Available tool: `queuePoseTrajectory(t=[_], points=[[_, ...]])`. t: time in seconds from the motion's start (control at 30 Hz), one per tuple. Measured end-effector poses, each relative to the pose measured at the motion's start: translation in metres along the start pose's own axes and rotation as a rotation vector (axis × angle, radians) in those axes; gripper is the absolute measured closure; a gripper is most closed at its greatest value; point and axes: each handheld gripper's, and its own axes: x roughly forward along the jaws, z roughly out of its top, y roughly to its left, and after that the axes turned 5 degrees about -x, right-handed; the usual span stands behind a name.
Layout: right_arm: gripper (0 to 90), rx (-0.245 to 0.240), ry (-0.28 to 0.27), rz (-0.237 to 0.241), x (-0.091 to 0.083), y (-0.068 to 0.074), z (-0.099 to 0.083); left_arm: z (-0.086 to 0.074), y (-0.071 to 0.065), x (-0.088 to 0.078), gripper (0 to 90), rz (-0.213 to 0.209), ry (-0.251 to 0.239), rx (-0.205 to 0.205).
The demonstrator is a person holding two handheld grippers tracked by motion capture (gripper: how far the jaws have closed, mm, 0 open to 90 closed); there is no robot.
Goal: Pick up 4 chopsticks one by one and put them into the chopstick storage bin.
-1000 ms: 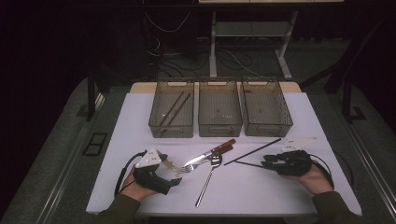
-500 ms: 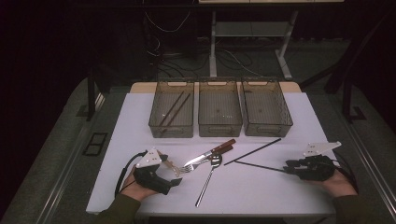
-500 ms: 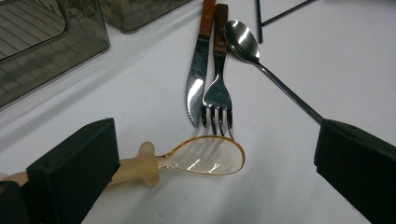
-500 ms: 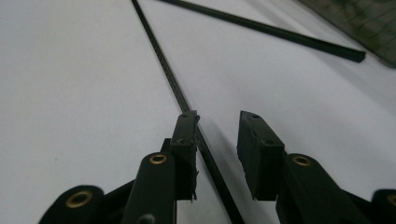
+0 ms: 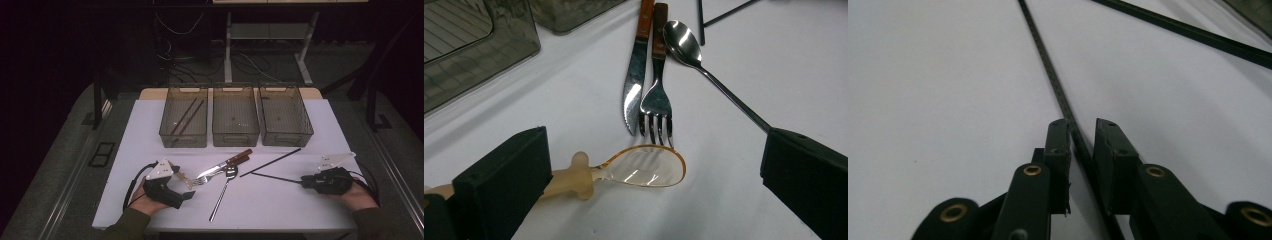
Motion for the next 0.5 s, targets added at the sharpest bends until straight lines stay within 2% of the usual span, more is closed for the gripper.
queuePoseTrajectory(t=[0.1, 0.37, 0.5], points=[[80.0, -0.011, 0.010, 0.017, -0.0001, 0.0015, 0.0013, 0.0001, 0.0000, -0.0003, 0.0, -0.001, 0.000, 0.000], [79.2, -0.060, 0.016, 0.038, 0.0020, 0.0072, 0.0050, 0.0002, -0.0002, -0.0002, 0.0, -0.002, 0.001, 0.003], [78.5, -0.082, 0.016, 0.029, 0.0049, 0.0093, 0.0071, 0.0002, -0.0003, 0.0000, 0.0, -0.001, 0.002, 0.003]])
